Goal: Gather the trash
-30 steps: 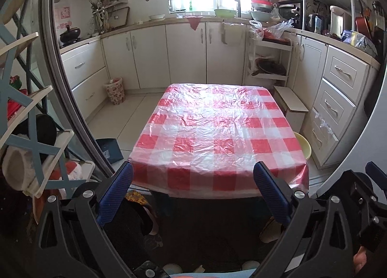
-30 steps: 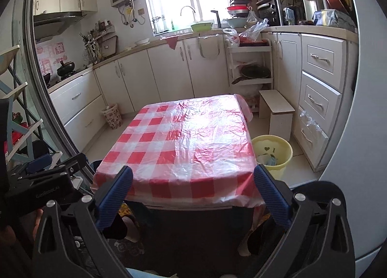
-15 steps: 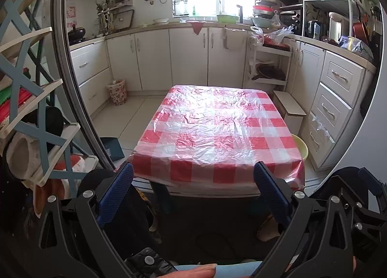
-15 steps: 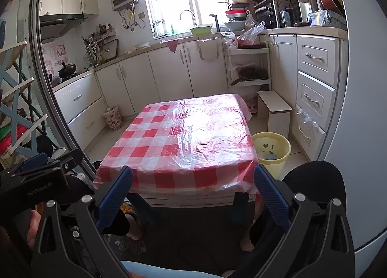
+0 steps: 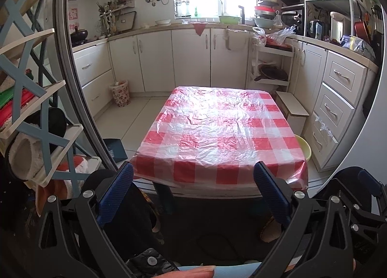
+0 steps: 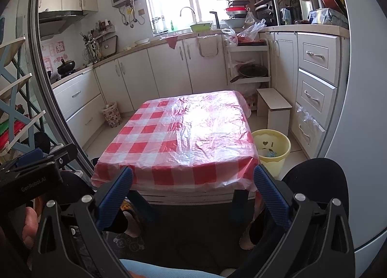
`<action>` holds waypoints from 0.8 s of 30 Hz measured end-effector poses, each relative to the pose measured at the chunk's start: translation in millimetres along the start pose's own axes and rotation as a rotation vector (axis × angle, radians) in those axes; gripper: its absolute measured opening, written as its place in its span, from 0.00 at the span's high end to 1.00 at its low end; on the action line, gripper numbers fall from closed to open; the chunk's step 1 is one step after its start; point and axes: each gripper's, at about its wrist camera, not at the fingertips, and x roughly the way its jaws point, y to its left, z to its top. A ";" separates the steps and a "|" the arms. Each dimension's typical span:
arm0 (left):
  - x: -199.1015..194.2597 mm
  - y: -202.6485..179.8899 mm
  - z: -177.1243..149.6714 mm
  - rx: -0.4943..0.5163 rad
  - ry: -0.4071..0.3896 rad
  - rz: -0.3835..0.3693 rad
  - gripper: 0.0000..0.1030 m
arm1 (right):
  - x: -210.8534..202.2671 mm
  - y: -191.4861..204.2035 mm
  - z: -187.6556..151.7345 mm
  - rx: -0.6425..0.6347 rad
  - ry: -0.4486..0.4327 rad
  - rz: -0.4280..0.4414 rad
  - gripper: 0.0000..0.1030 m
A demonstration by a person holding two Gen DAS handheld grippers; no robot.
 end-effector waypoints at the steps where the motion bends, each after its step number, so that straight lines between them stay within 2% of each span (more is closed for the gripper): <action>1: -0.3 0.0 -0.2 0.001 -0.001 0.001 0.07 | 0.0 0.0 0.0 0.001 0.001 0.000 0.07; 24: -2.0 1.9 1.1 0.008 -0.005 0.010 0.07 | 1.6 -2.5 2.1 -0.002 0.013 0.000 0.07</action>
